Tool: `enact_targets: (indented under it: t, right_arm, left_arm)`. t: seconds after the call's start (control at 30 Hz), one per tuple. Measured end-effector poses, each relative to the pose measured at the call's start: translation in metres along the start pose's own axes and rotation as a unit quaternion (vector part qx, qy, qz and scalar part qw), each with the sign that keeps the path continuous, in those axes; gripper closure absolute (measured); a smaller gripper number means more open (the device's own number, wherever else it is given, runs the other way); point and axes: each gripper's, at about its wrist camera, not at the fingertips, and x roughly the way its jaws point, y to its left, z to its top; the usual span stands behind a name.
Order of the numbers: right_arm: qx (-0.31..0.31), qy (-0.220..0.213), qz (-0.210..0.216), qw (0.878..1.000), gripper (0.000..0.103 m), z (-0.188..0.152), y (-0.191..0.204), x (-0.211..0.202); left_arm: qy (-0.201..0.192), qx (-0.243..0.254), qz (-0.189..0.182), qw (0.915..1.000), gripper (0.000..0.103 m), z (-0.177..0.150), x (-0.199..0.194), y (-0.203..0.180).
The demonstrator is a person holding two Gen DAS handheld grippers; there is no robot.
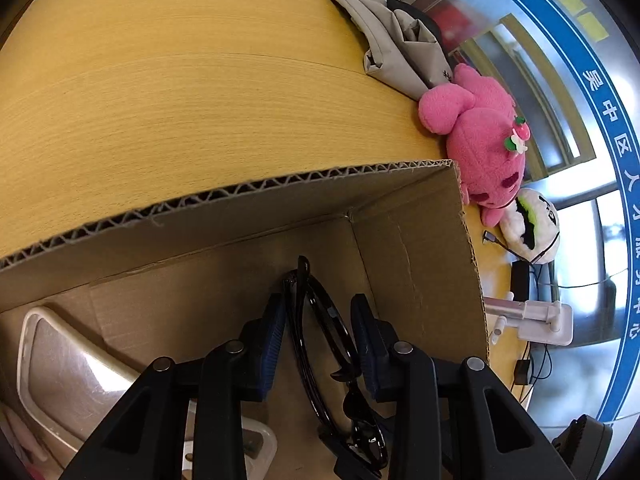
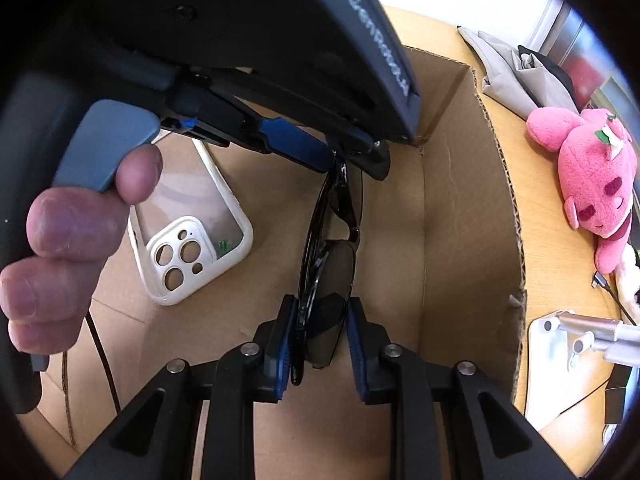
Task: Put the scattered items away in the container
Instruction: 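Carry the sunglasses with both grippers over the box, then lower the sunglasses into the box and open both grippers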
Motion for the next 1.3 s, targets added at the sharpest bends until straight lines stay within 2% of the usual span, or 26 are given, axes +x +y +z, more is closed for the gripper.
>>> enact_targets:
  t: [0.17,0.23,0.27,0.3,0.37,0.47,0.53,0.6,0.7,0.8,0.9,1.03,1.07,1.17,1.3]
  right_arm:
    - [-0.003,0.002,-0.005,1.000,0.079,-0.002,0.001,-0.001]
    - [-0.005,-0.001,-0.010,1.000,0.078,-0.004,0.002,-0.002]
    - [-0.005,-0.005,-0.013,1.000,0.077,-0.006,0.002,-0.003]
    - [-0.006,-0.011,-0.017,1.000,0.077,-0.007,0.003,-0.004]
    - [-0.008,-0.023,-0.024,0.999,0.077,-0.012,0.005,-0.012]
    - [-0.006,-0.055,-0.025,0.998,0.068,-0.022,0.007,-0.036]
    - [0.002,-0.087,-0.027,0.996,0.044,-0.032,0.007,-0.058]
    - [0.014,-0.122,-0.028,0.992,0.038,-0.044,0.005,-0.083]
    - [0.022,-0.171,-0.008,0.985,0.035,-0.071,0.006,-0.127]
    - [0.024,-0.209,0.002,0.978,0.030,-0.094,0.009,-0.164]
    - [0.029,-0.240,0.013,0.970,0.025,-0.116,0.011,-0.199]
    - [0.031,-0.271,0.006,0.962,0.025,-0.151,0.012,-0.231]
    - [0.031,-0.276,0.004,0.961,0.025,-0.154,0.014,-0.233]
    - [0.038,-0.281,0.007,0.959,0.025,-0.166,0.017,-0.236]
    - [0.034,-0.275,0.009,0.961,0.025,-0.179,0.025,-0.240]
  left_arm:
    - [0.000,0.003,0.004,1.0000,0.063,0.002,0.003,-0.003]
    - [-0.004,0.008,-0.002,1.0000,0.051,0.002,0.003,-0.005]
    - [-0.007,0.013,0.000,0.9999,0.034,0.001,0.002,-0.007]
    - [-0.013,0.019,0.009,0.9997,0.022,0.001,0.000,-0.010]
    - [-0.027,0.026,0.014,0.9992,0.022,-0.001,-0.009,-0.014]
    - [-0.054,0.025,-0.001,0.9982,0.022,-0.006,-0.037,-0.019]
    - [-0.085,0.031,-0.005,0.9959,0.022,-0.017,-0.064,-0.025]
    - [-0.125,0.040,0.007,0.9913,0.018,-0.037,-0.101,-0.032]
    - [-0.202,0.046,0.036,0.9777,0.011,-0.081,-0.165,-0.049]
    - [-0.288,0.048,0.057,0.9548,0.002,-0.138,-0.231,-0.069]
    - [-0.370,0.046,0.093,0.9233,0.000,-0.209,-0.292,-0.095]
    - [-0.444,0.061,0.162,0.8793,0.000,-0.300,-0.343,-0.124]
    - [-0.454,0.064,0.176,0.8709,0.000,-0.320,-0.350,-0.129]
    - [-0.463,0.069,0.220,0.8556,0.000,-0.365,-0.357,-0.134]
    - [-0.448,0.057,0.267,0.8518,0.000,-0.401,-0.343,-0.119]
